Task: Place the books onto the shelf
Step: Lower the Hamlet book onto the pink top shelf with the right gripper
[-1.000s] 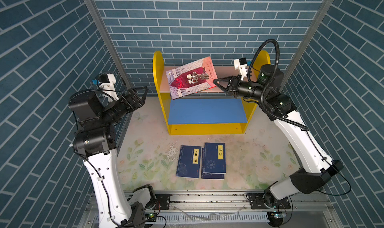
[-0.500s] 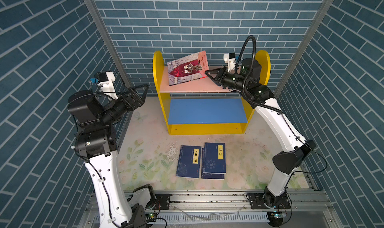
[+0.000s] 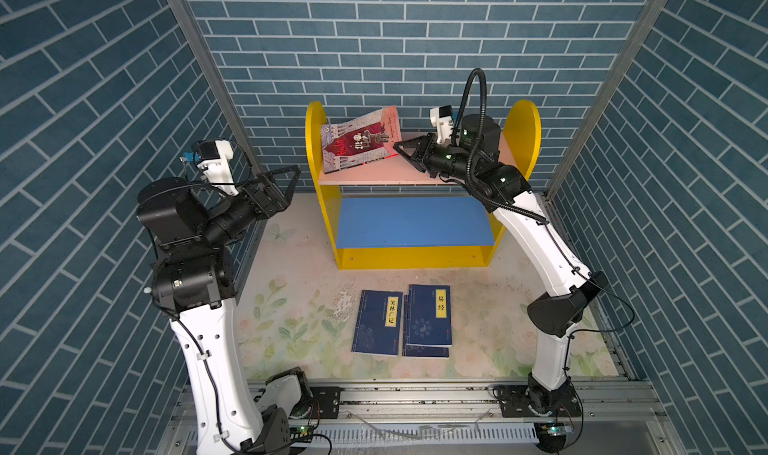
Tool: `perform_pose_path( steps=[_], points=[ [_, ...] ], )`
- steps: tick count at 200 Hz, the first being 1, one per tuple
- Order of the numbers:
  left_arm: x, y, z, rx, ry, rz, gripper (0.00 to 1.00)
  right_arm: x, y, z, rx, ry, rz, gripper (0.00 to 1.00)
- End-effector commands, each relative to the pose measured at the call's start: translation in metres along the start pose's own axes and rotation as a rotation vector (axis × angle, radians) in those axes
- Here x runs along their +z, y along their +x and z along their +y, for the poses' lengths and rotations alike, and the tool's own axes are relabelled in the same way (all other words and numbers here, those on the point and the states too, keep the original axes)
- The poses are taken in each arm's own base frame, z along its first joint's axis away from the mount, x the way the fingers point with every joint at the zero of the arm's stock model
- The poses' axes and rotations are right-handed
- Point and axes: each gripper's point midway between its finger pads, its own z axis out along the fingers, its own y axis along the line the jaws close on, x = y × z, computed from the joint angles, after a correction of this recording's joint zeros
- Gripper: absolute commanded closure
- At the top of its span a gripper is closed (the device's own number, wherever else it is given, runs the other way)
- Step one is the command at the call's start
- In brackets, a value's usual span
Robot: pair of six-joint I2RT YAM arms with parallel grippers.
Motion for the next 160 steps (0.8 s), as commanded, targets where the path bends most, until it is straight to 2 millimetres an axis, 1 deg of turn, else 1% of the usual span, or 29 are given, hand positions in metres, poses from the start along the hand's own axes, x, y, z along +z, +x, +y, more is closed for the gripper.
perform_pose_path(
  steps=[1, 26, 42, 69, 93, 114, 134, 160],
  points=[
    [0.0, -0.001, -0.007, 0.019, 0.033, -0.003, 0.0, -0.001, -0.001, 0.01, -0.042, -0.008, -0.02, 1.0],
    [0.0, -0.001, -0.009, 0.019, 0.041, -0.001, 0.0, 0.003, 0.002, 0.008, -0.028, -0.006, -0.01, 1.0],
    [-0.001, 0.0, -0.01, 0.023, 0.043, 0.002, 0.0, 0.001, 0.002, 0.006, -0.026, 0.007, -0.014, 1.0],
    [0.0, 0.001, -0.01, 0.017, 0.048, 0.007, 0.0, -0.008, -0.003, 0.011, -0.024, 0.01, -0.047, 1.0],
    [0.001, 0.0, -0.01, 0.014, 0.052, 0.005, 0.0, -0.012, -0.002, 0.015, -0.012, 0.006, -0.045, 1.0],
    [0.0, -0.002, -0.012, 0.014, 0.055, -0.002, 0.0, -0.015, 0.0, 0.013, -0.007, 0.024, -0.05, 1.0],
    [0.0, -0.004, -0.013, 0.016, 0.057, -0.006, 0.0, -0.023, -0.002, 0.014, -0.012, 0.036, -0.066, 1.0],
    [-0.001, -0.004, -0.014, 0.016, 0.057, -0.007, 0.0, -0.032, -0.004, 0.021, -0.016, 0.028, -0.088, 1.0]
  ],
)
